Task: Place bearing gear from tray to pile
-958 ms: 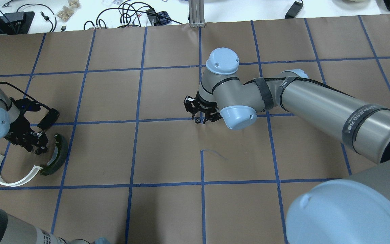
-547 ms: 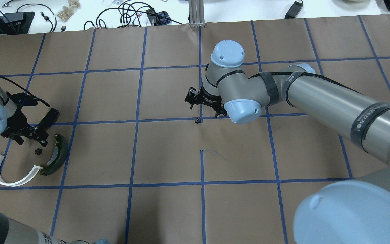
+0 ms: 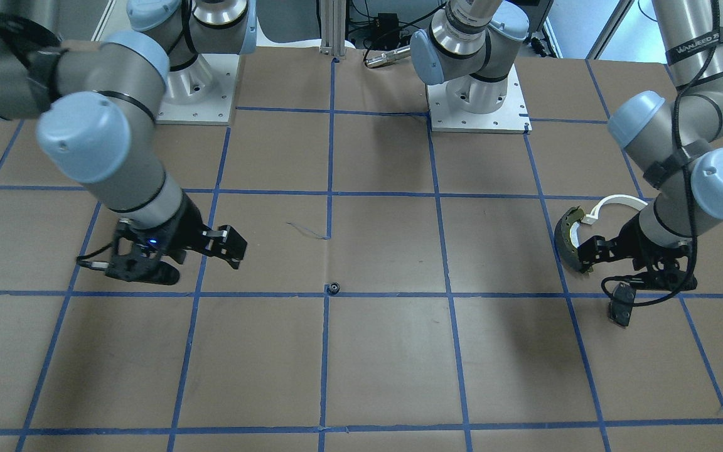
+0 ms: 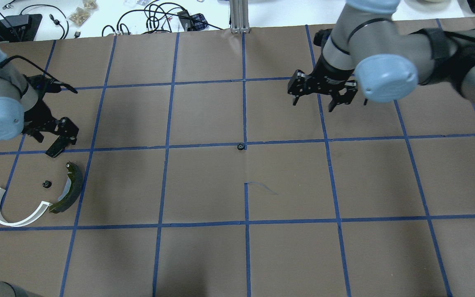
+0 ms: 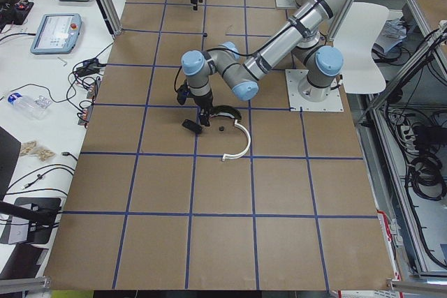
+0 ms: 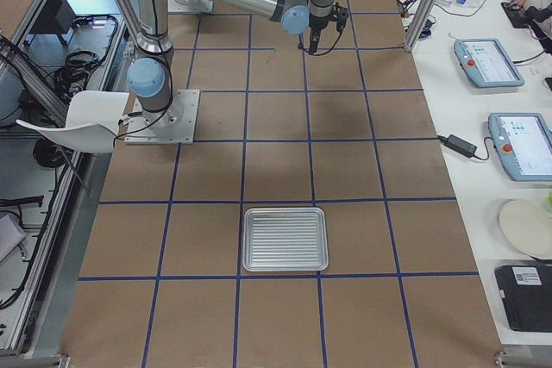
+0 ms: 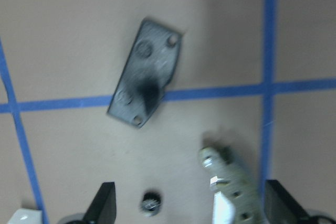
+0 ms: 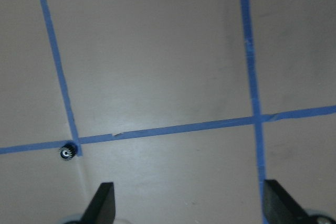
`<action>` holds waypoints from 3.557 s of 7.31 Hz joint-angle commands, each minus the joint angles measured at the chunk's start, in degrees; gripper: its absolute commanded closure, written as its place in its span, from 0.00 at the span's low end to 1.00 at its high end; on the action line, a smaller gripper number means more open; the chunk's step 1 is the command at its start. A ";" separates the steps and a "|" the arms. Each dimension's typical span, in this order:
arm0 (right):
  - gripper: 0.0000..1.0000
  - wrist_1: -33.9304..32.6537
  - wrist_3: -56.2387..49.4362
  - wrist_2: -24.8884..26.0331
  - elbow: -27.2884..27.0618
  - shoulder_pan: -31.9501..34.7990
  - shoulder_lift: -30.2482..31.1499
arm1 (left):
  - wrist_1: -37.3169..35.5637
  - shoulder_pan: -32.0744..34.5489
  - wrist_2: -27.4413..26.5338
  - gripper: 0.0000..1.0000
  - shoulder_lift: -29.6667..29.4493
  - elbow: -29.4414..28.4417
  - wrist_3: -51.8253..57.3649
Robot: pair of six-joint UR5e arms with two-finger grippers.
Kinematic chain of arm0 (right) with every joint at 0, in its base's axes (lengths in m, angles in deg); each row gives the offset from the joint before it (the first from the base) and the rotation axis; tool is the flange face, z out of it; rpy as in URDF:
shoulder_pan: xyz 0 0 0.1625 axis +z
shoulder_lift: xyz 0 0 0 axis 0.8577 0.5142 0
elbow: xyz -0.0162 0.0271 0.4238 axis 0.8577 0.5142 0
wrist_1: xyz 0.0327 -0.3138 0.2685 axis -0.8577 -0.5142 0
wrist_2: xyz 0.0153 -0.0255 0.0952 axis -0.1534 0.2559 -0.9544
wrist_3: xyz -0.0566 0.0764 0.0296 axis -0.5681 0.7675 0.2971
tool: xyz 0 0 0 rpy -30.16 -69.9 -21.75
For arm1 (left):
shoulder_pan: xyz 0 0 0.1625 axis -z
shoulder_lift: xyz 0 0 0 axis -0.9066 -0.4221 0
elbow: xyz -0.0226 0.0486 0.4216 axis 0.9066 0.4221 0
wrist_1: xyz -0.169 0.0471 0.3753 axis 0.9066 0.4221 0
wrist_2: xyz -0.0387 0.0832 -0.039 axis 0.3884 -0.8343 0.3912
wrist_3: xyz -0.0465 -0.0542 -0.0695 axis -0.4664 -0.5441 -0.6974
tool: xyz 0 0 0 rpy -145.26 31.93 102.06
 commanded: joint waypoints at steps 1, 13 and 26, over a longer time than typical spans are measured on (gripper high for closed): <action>0.00 8.91 -5.70 6.93 3.71 -4.04 7.80 | 4.79 12.58 0.58 0.00 -0.29 -5.38 -7.93; 0.00 11.66 5.11 6.89 12.17 2.55 6.86 | -4.33 42.16 9.62 0.00 -17.61 -11.29 -27.29; 0.00 11.05 4.67 8.65 12.08 2.81 6.86 | 2.68 36.66 10.68 1.00 -12.79 -13.13 -25.71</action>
